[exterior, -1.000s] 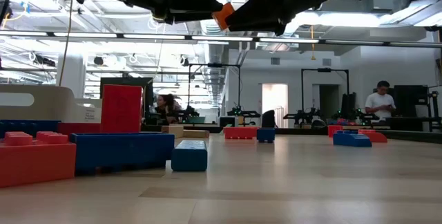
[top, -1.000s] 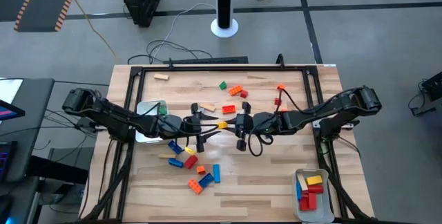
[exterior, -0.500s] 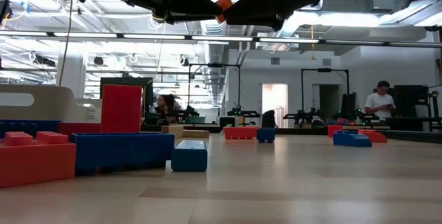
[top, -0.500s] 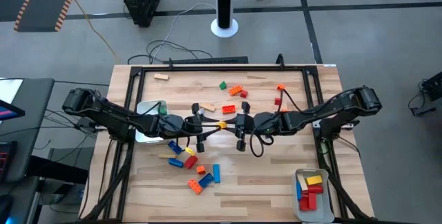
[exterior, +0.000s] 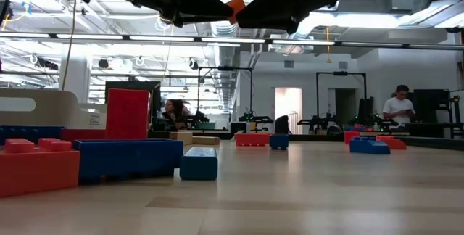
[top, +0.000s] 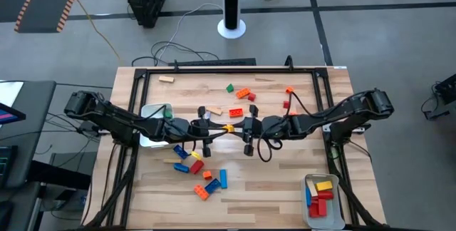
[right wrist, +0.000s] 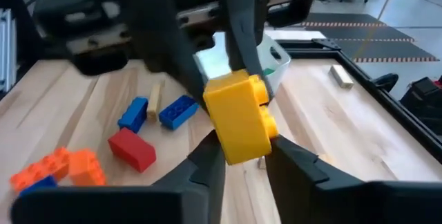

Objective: Sort blocks by size
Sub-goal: Put the yellow small game piece into the white bin

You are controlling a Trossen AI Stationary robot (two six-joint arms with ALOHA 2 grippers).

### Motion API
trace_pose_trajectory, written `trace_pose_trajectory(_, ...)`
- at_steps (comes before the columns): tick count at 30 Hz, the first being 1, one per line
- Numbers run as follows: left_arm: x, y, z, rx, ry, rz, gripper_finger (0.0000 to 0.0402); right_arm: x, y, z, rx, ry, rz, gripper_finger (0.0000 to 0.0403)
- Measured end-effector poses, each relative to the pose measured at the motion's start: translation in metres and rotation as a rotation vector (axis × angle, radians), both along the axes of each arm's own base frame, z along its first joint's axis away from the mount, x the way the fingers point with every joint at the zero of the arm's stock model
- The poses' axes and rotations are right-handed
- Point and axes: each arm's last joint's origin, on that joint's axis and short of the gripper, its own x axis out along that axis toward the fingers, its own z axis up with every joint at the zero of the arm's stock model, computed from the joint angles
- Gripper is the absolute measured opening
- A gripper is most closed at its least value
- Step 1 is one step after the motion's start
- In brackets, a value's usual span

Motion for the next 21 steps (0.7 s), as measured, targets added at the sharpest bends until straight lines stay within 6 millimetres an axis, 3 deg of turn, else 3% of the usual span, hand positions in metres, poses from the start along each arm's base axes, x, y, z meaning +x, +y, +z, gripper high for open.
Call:
trace_pose_trajectory(10, -0.019, 0.006, 0.014, -0.01, 0.042, 0.075, 0.0067, -0.004, 0.0, -0.008, 0.026, 0.095, -0.004, 0.0232)
trace_pose_trajectory(14, -0.044, 0.011, 0.021, -0.074, 0.136, 0.115, 0.0054, -0.01, -0.001, -0.019, 0.073, 0.209, -0.04, 0.0241)
trace_pose_trajectory(21, -0.109, 0.023, 0.017, -0.268, 0.409, 0.292, 0.0019, -0.022, 0.003, -0.034, 0.137, 0.365, -0.151, 0.0239)
